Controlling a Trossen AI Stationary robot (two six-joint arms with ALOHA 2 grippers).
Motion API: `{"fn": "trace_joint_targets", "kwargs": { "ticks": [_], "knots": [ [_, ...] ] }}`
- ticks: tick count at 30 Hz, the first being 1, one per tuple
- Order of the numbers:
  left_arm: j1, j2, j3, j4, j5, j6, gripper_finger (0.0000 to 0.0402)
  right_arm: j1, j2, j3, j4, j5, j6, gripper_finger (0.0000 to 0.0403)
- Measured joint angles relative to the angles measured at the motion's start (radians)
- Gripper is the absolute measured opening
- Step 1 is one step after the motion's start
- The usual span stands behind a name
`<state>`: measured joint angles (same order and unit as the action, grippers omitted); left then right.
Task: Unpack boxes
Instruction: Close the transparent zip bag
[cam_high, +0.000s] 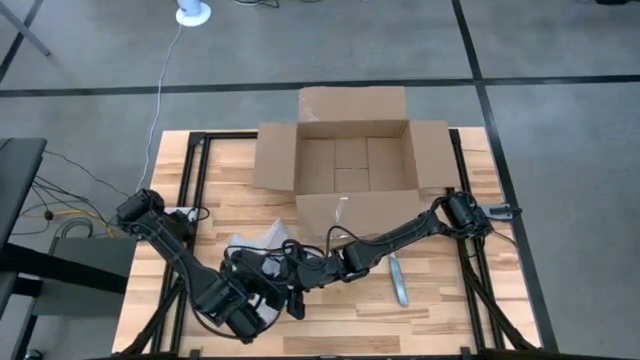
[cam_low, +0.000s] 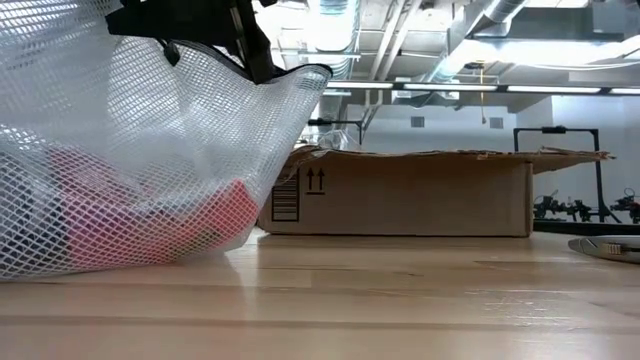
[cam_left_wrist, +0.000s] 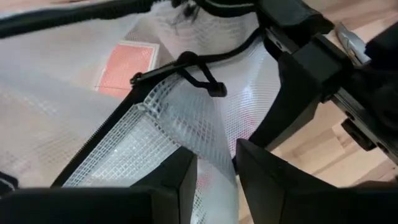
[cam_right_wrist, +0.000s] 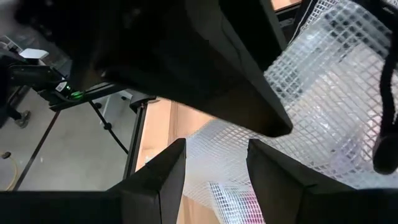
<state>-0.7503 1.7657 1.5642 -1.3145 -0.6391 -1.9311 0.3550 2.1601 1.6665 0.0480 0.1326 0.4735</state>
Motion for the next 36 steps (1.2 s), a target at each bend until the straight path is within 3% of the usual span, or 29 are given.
{"fn": "trace_joint_targets", "kwargs": {
  "ticks": [5, 8, 15, 20, 24, 29, 36],
  "knots": [
    [0.004, 0.001, 0.0, -0.004, -0.004, 0.087, 0.0017, 0.005, 0.0, 0.0, -0.027, 0.0, -0.025, 0.0155],
    [-0.01, 0.002, 0.0, -0.027, 0.013, 0.148, 0.0003, 0.012, -0.013, 0.0, -0.08, -0.001, -0.073, 0.0155],
    [-0.159, -0.002, 0.0, -0.052, 0.012, 0.237, 0.0, 0.038, -0.119, 0.001, -0.255, -0.003, -0.247, 0.0155],
    [-0.239, -0.006, 0.0, -0.018, -0.025, 0.236, 0.0, 0.017, -0.126, 0.001, -0.062, 0.0, -0.282, 0.0155],
    [-0.243, -0.006, 0.0, 0.003, -0.028, 0.274, 0.0, -0.011, -0.118, 0.003, 0.079, 0.004, -0.312, 0.0155],
    [-0.229, -0.006, 0.0, 0.015, -0.031, 0.311, 0.0, -0.013, -0.111, 0.001, 0.06, 0.004, -0.239, 0.0155],
    [-0.208, -0.006, 0.0, 0.04, -0.034, 0.346, 0.0, 0.079, -0.109, 0.0, 0.058, 0.016, -0.182, 0.0155]
  ]
}}
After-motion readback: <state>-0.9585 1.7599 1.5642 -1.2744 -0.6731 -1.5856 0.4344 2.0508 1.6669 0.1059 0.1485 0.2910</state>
